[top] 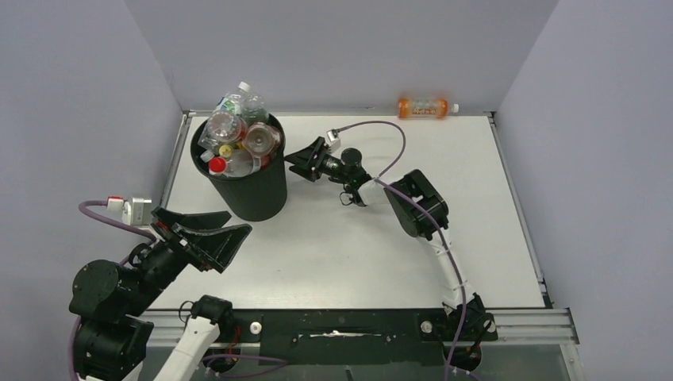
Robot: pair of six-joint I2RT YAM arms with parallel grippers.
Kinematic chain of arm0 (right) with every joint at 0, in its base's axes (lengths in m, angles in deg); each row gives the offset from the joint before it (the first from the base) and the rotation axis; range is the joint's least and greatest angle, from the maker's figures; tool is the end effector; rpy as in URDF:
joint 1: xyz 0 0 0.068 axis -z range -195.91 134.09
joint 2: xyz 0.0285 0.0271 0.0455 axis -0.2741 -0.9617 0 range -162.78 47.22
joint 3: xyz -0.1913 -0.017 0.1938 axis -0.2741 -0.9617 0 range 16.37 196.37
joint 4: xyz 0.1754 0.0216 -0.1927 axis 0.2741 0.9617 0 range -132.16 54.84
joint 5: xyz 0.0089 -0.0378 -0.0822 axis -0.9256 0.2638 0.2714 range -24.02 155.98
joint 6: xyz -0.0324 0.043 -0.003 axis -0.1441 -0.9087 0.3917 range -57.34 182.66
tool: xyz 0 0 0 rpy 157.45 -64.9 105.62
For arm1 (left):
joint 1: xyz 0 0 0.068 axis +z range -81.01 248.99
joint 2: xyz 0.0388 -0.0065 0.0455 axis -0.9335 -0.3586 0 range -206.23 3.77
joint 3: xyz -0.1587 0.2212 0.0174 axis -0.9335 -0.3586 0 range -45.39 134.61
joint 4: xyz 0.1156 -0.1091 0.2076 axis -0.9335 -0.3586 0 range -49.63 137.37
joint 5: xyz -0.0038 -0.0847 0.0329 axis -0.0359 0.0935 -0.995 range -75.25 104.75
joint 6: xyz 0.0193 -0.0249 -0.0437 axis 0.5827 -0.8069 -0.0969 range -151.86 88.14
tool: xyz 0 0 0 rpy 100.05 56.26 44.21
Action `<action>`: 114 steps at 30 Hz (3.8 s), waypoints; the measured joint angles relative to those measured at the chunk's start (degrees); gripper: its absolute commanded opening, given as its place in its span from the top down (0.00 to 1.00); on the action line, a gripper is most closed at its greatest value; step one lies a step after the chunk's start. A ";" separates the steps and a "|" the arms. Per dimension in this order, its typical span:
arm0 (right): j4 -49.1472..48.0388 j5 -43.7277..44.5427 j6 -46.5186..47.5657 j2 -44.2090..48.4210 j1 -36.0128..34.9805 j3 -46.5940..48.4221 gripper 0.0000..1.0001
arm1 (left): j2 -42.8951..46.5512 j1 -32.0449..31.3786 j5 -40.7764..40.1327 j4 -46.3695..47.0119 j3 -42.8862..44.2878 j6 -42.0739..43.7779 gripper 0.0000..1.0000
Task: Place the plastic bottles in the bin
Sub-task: Move the trash bin to the center of the board, then move the plastic bottle to the center of the board.
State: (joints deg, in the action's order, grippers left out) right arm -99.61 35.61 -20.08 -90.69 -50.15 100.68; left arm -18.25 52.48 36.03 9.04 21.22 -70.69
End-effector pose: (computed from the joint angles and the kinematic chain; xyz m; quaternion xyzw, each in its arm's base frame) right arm 0.4149 0.3041 0.1360 0.0962 0.6795 0.6945 0.2159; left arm 0.0099 -0.0164 0.4390 0.0080 0.6701 -0.4490 0.5910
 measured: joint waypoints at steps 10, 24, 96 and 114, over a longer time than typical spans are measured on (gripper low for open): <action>3.34 1.05 -0.94 -7.58 -4.42 13.29 0.27 | -0.07 0.11 0.00 0.02 0.94 0.07 0.11; 8.28 1.07 -0.87 -14.47 -10.32 24.72 0.26 | -1.79 0.22 1.07 3.10 -0.24 0.07 0.11; 41.13 6.34 45.48 5.90 53.96 11.80 0.09 | -124.85 -9.49 -11.96 45.03 57.02 2.80 0.12; 28.15 9.90 33.86 -22.77 52.61 44.24 0.34 | -127.03 -7.65 -7.50 48.41 57.77 5.09 0.12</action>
State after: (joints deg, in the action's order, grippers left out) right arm -71.46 45.51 13.78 -113.46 2.46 144.92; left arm -145.28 44.83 28.53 57.46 78.98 -65.60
